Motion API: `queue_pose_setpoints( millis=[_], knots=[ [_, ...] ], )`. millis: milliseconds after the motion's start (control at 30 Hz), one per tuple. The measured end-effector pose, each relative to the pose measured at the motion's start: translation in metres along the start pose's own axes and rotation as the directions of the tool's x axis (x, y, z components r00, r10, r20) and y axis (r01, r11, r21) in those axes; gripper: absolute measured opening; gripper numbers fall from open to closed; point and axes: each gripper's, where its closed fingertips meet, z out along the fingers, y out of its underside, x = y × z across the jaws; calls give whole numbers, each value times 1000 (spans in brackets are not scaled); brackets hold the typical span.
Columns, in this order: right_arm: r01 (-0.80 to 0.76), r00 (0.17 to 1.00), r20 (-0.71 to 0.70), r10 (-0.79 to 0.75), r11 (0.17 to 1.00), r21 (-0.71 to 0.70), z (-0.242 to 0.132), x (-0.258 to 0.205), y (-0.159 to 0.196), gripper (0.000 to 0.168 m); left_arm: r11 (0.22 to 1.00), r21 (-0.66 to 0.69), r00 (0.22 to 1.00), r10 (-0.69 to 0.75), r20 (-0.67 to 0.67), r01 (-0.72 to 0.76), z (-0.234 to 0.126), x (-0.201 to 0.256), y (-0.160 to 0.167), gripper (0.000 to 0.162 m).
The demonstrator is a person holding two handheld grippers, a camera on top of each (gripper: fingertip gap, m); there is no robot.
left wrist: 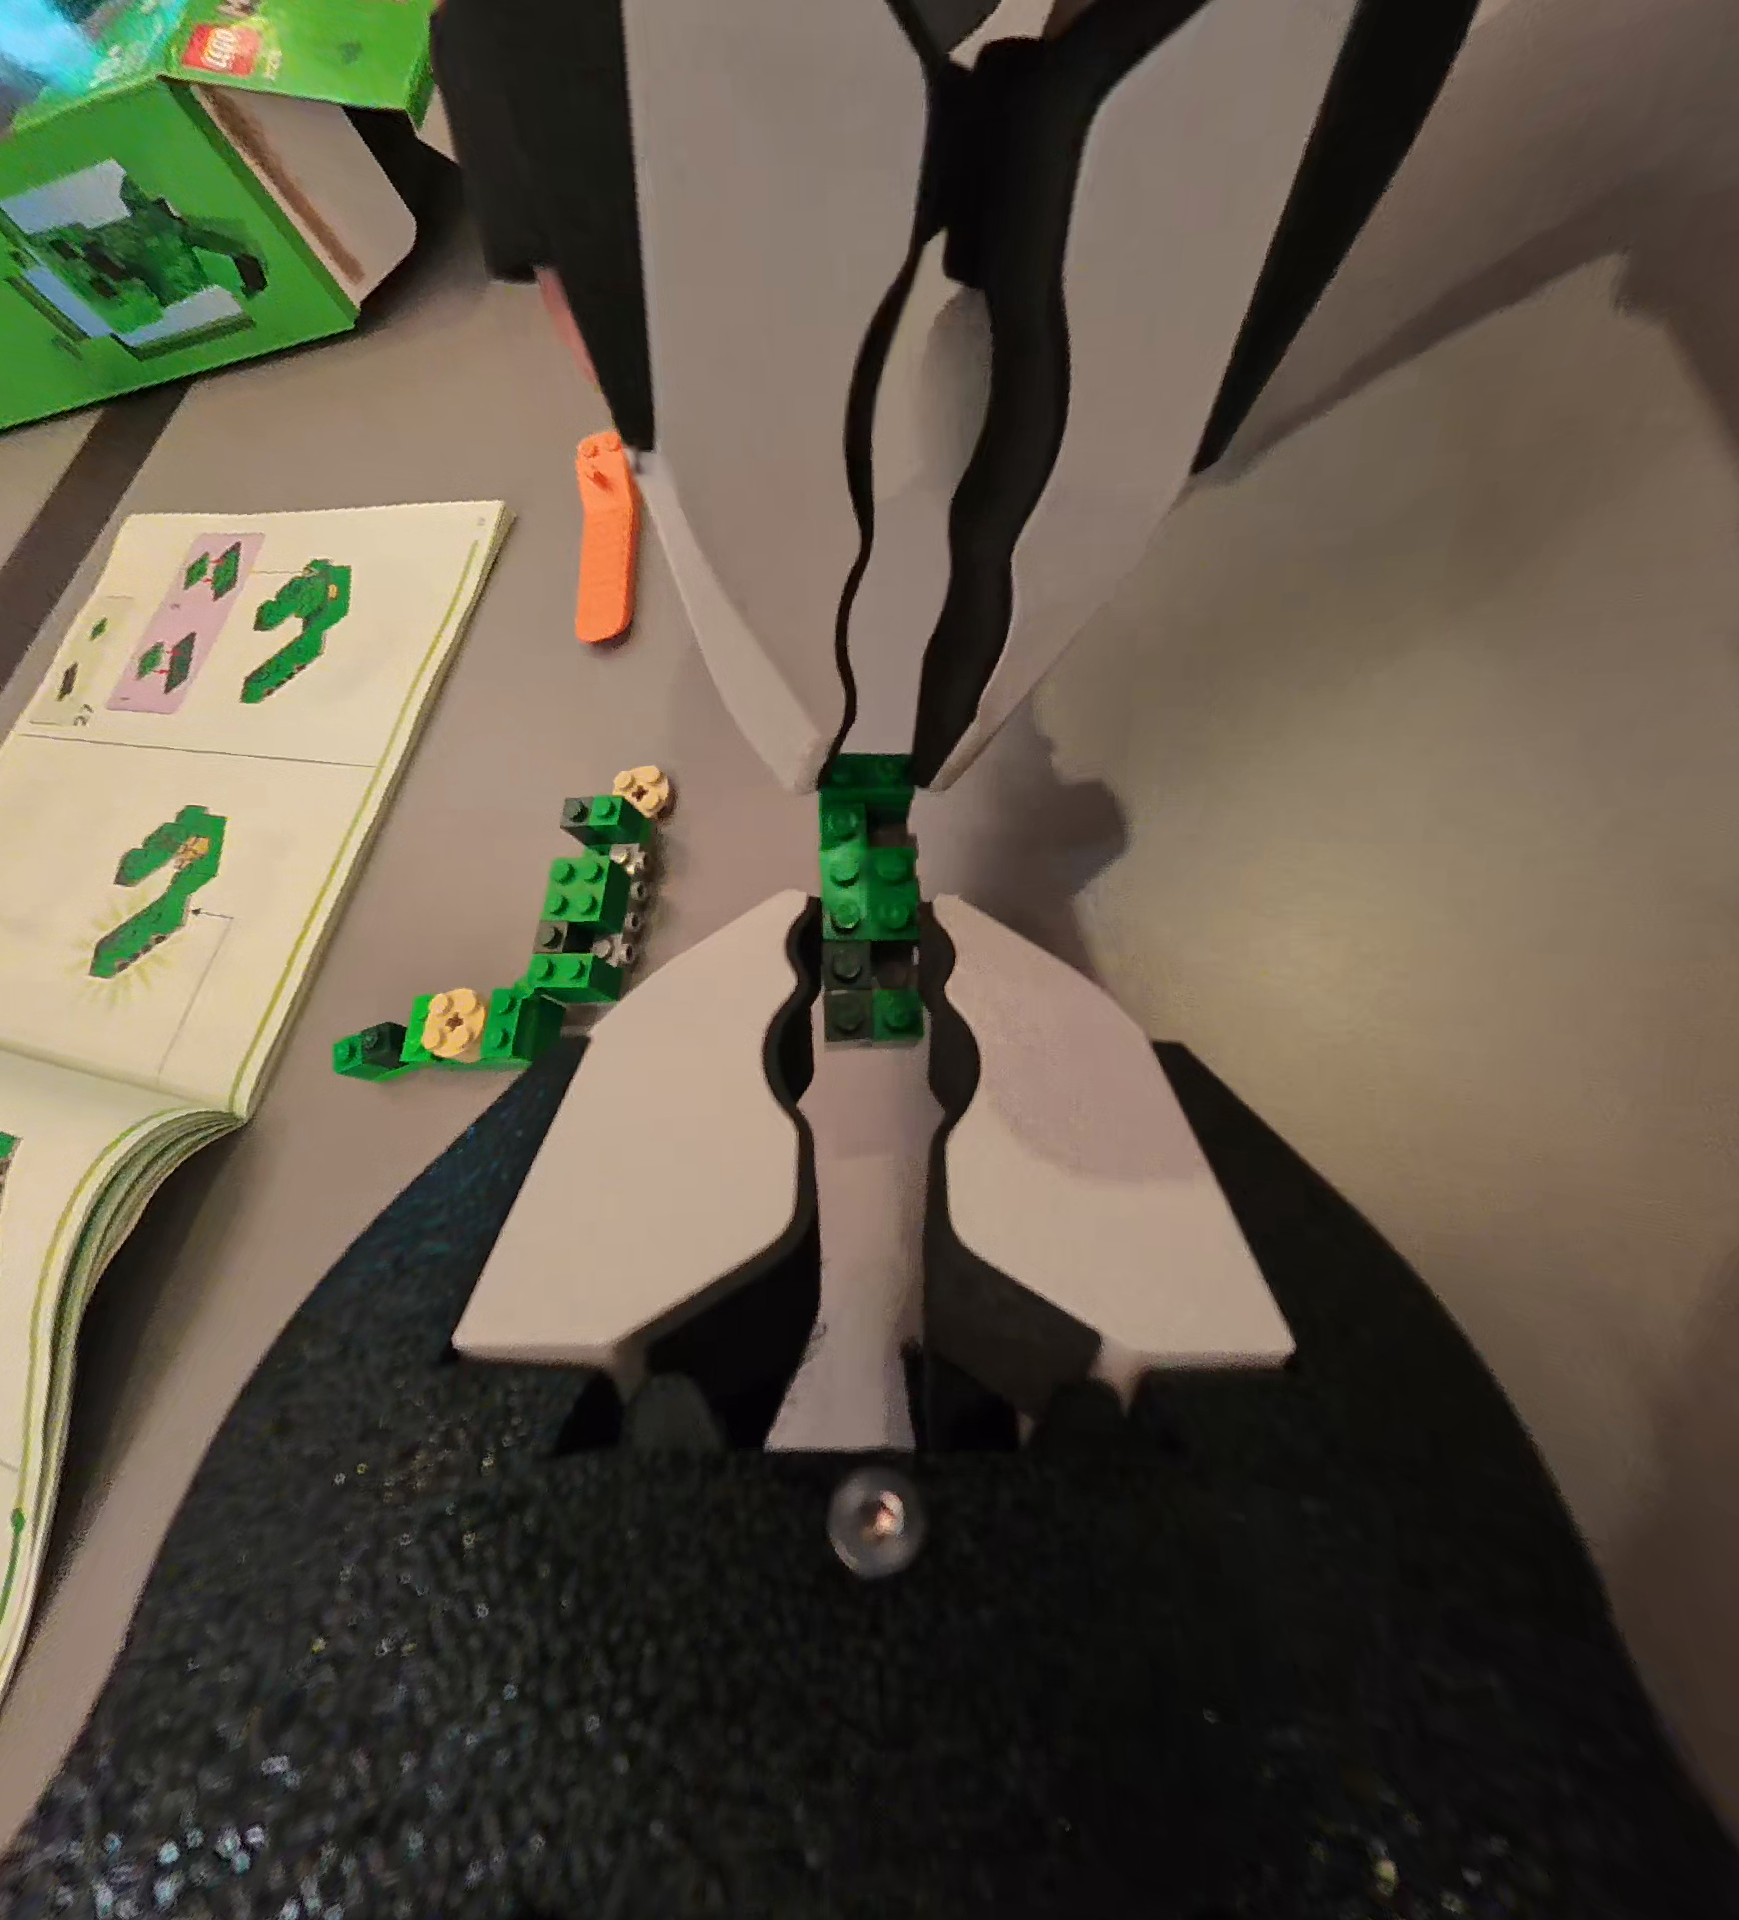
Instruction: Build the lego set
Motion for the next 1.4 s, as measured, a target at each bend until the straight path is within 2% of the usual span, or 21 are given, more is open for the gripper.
queue_pose_setpoints(
  millis=[33,133,533,733,967,1167,1400],
  knots=[
    [-19,999,31,19,1000,1,-1,0,0,16,1000,4,1000,-4,-6,4,-1,1,-1,17],
    [-57,993,103,58,998,-11,-5,0,-1,16,1000,7,1000,-11,-9,12,-1,1,-4,17],
    [-49,965,249,87,987,-154,-10,-3,2,16,996,35,997,-78,-28,79,2,0,-10,17],
    [13,942,328,70,969,-245,-27,13,1,16,965,194,984,-178,-17,178,-6,-10,-27,17],
    [48,884,453,117,940,-337,-76,43,-10,15,822,443,933,-336,-130,358,-33,-27,-71,16],
    [60,854,498,149,924,-379,-103,54,-21,15,811,486,943,-321,-93,324,-50,-33,-97,16],
    [105,853,495,163,876,-471,-115,57,-23,15,803,512,949,-300,-97,306,-54,-31,-113,17]
  ],
)
